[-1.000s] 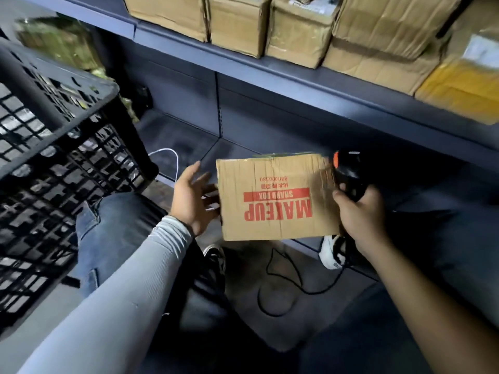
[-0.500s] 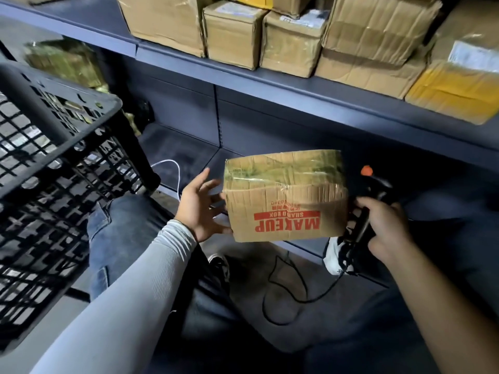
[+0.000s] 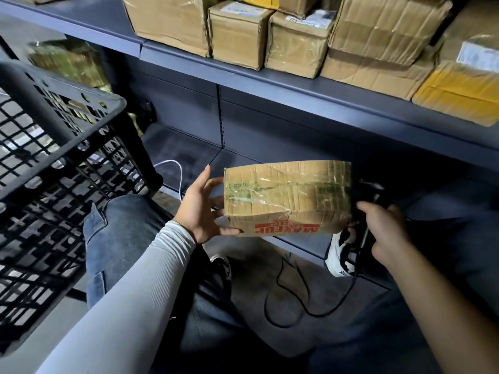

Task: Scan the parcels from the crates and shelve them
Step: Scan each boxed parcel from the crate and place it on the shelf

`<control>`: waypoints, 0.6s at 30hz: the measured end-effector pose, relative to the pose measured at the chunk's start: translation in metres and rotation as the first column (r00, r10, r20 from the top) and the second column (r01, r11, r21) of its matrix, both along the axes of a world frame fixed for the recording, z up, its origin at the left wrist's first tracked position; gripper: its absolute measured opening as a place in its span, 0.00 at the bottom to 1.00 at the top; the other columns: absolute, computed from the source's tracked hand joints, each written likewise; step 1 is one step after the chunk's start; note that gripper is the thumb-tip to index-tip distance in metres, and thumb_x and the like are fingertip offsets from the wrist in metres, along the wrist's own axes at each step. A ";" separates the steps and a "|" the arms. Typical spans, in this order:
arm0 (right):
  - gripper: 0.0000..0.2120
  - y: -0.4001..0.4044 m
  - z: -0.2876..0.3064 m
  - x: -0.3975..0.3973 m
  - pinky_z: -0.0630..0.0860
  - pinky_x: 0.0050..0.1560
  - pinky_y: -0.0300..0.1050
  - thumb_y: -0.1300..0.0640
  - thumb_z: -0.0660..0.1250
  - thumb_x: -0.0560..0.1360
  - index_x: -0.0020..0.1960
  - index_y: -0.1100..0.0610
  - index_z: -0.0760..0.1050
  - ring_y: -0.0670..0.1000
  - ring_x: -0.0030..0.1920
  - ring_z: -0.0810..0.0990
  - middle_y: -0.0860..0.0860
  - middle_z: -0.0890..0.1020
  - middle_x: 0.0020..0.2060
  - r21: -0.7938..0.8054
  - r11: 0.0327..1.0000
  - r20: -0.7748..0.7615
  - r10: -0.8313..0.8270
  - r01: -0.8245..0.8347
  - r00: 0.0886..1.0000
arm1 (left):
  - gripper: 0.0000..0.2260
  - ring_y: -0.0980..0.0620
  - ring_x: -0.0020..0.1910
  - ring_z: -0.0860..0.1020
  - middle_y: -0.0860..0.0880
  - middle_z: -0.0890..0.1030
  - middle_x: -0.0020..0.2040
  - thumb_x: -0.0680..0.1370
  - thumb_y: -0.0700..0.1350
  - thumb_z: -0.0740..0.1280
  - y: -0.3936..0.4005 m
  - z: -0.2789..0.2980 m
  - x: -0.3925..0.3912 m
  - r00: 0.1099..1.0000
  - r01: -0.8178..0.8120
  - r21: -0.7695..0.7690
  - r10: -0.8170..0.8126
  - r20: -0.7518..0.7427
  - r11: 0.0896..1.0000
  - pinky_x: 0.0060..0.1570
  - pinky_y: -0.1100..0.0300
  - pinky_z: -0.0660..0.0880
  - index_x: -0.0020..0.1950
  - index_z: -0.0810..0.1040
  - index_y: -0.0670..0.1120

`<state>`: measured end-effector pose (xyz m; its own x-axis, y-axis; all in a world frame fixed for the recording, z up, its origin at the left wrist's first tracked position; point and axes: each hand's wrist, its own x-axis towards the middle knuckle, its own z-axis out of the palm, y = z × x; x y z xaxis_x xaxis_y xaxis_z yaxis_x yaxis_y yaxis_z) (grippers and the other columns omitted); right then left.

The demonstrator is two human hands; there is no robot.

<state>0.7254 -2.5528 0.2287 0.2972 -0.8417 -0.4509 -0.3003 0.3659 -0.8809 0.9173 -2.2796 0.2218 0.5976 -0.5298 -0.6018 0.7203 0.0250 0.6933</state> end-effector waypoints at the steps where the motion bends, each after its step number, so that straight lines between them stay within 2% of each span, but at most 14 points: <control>1: 0.13 0.000 0.000 0.000 0.78 0.32 0.46 0.61 0.70 0.79 0.61 0.59 0.72 0.59 0.46 0.83 0.62 0.82 0.53 -0.002 1.000 -0.003 -0.007 0.007 1.000 | 0.27 0.36 0.68 0.76 0.42 0.79 0.66 0.77 0.72 0.61 0.000 0.000 -0.001 1.000 0.003 -0.002 -0.003 -0.005 1.000 0.56 0.20 0.70 0.63 0.80 0.53; 3: 0.15 -0.003 0.001 0.000 0.78 0.31 0.46 0.61 0.70 0.78 0.64 0.59 0.72 0.59 0.44 0.84 0.61 0.83 0.53 0.022 1.000 0.017 0.001 -0.002 1.000 | 0.24 0.36 0.67 0.77 0.41 0.79 0.62 0.77 0.71 0.62 0.000 0.000 0.000 1.000 0.015 -0.005 -0.015 0.001 1.000 0.55 0.21 0.71 0.59 0.81 0.54; 5: 0.16 -0.002 0.003 0.000 0.79 0.31 0.45 0.60 0.70 0.79 0.65 0.59 0.73 0.56 0.40 0.84 0.60 0.84 0.51 0.043 0.999 0.020 0.015 -0.016 1.000 | 0.21 0.39 0.55 0.81 0.44 0.81 0.53 0.78 0.69 0.63 0.001 0.002 0.003 1.000 0.000 -0.013 0.000 0.003 1.000 0.50 0.27 0.78 0.50 0.82 0.53; 6: 0.16 -0.001 0.003 -0.001 0.79 0.30 0.45 0.60 0.70 0.79 0.65 0.58 0.74 0.56 0.39 0.84 0.59 0.84 0.49 0.049 0.998 0.023 0.028 -0.029 0.999 | 0.19 0.44 0.46 0.79 0.47 0.80 0.46 0.77 0.67 0.66 0.000 0.003 0.004 1.000 -0.022 -0.023 0.022 -0.012 0.999 0.42 0.38 0.82 0.44 0.81 0.52; 7: 0.14 0.000 0.003 -0.001 0.79 0.29 0.44 0.60 0.69 0.79 0.64 0.59 0.76 0.55 0.38 0.83 0.58 0.84 0.46 0.064 0.997 0.027 0.045 -0.046 0.999 | 0.17 0.48 0.38 0.75 0.49 0.78 0.41 0.77 0.65 0.68 0.000 0.004 0.004 0.999 -0.046 -0.031 0.046 -0.022 0.998 0.34 0.52 0.80 0.40 0.79 0.52; 8: 0.12 0.001 0.001 -0.001 0.78 0.29 0.43 0.60 0.67 0.79 0.63 0.58 0.77 0.54 0.37 0.83 0.56 0.84 0.43 0.090 0.993 0.036 0.069 -0.072 0.997 | 0.15 0.51 0.34 0.70 0.51 0.75 0.38 0.75 0.62 0.71 0.000 0.002 0.005 0.998 -0.062 -0.044 0.061 -0.030 0.997 0.31 0.59 0.74 0.38 0.77 0.52; 9: 0.10 0.004 0.002 -0.001 0.78 0.30 0.43 0.59 0.66 0.80 0.60 0.57 0.79 0.53 0.37 0.83 0.54 0.84 0.40 0.137 0.985 0.051 0.099 -0.105 0.994 | 0.14 0.50 0.34 0.70 0.51 0.75 0.37 0.74 0.59 0.73 0.001 -0.002 0.006 0.998 -0.057 -0.060 0.056 -0.021 0.997 0.33 0.59 0.73 0.38 0.77 0.51; 10: 0.08 0.004 0.002 -0.001 0.77 0.33 0.44 0.56 0.65 0.81 0.57 0.56 0.80 0.52 0.37 0.82 0.52 0.84 0.37 0.184 0.973 0.074 0.125 -0.137 0.989 | 0.13 0.47 0.38 0.76 0.49 0.79 0.41 0.72 0.56 0.76 0.002 -0.004 0.008 0.999 -0.047 -0.080 0.048 0.012 0.996 0.40 0.54 0.76 0.42 0.80 0.48; 11: 0.08 0.005 0.003 -0.001 0.76 0.35 0.45 0.53 0.65 0.81 0.53 0.54 0.81 0.51 0.37 0.81 0.50 0.84 0.34 0.223 0.962 0.098 0.142 -0.160 0.985 | 0.19 0.41 0.48 0.82 0.45 0.84 0.49 0.69 0.53 0.78 0.003 -0.007 0.011 0.997 -0.057 -0.086 0.061 0.050 0.995 0.51 0.47 0.79 0.51 0.82 0.41; 12: 0.09 0.004 0.004 0.000 0.76 0.36 0.46 0.49 0.65 0.81 0.51 0.53 0.82 0.51 0.37 0.81 0.49 0.84 0.33 0.241 0.954 0.116 0.151 -0.176 0.982 | 0.29 0.36 0.59 0.82 0.39 0.84 0.58 0.67 0.51 0.80 0.003 -0.009 0.013 0.994 -0.071 -0.078 0.078 0.082 0.994 0.60 0.41 0.78 0.61 0.79 0.36; 13: 0.11 0.003 0.005 0.000 0.75 0.36 0.46 0.47 0.67 0.80 0.50 0.53 0.83 0.51 0.37 0.81 0.49 0.85 0.35 0.244 0.950 0.132 0.164 -0.192 0.978 | 0.34 0.33 0.63 0.80 0.36 0.83 0.61 0.65 0.49 0.81 0.003 -0.009 0.012 0.990 -0.083 -0.087 0.092 0.103 0.993 0.63 0.39 0.77 0.64 0.77 0.34; 15: 0.14 0.003 0.006 0.000 0.75 0.38 0.46 0.43 0.71 0.77 0.54 0.52 0.85 0.53 0.41 0.83 0.50 0.87 0.42 0.219 0.949 0.150 0.195 -0.225 0.969 | 0.18 0.39 0.53 0.83 0.40 0.85 0.51 0.68 0.44 0.78 0.001 -0.005 0.008 0.973 -0.143 -0.091 0.157 0.171 0.986 0.52 0.47 0.79 0.54 0.79 0.39; 16: 0.16 0.002 0.006 0.000 0.75 0.38 0.46 0.42 0.73 0.75 0.56 0.51 0.86 0.54 0.44 0.83 0.50 0.87 0.46 0.205 0.950 0.156 0.206 -0.236 0.966 | 0.14 0.44 0.48 0.82 0.43 0.84 0.48 0.69 0.41 0.76 0.000 -0.005 0.008 0.966 -0.156 -0.096 0.172 0.195 0.983 0.47 0.51 0.76 0.53 0.79 0.42; 18: 0.18 0.003 0.008 -0.001 0.75 0.36 0.45 0.43 0.76 0.72 0.59 0.49 0.86 0.53 0.44 0.83 0.51 0.88 0.50 0.185 0.950 0.147 0.225 -0.250 0.963 | 0.25 0.45 0.51 0.81 0.43 0.84 0.54 0.68 0.39 0.74 0.000 -0.003 0.005 0.963 -0.126 -0.133 0.154 0.221 0.983 0.48 0.51 0.72 0.65 0.77 0.42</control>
<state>0.7245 -2.5500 0.2362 0.5410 -0.6358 -0.5505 -0.2948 0.4697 -0.8322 0.9226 -2.2795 0.2185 0.7855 -0.4891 -0.3791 0.5257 0.2043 0.8257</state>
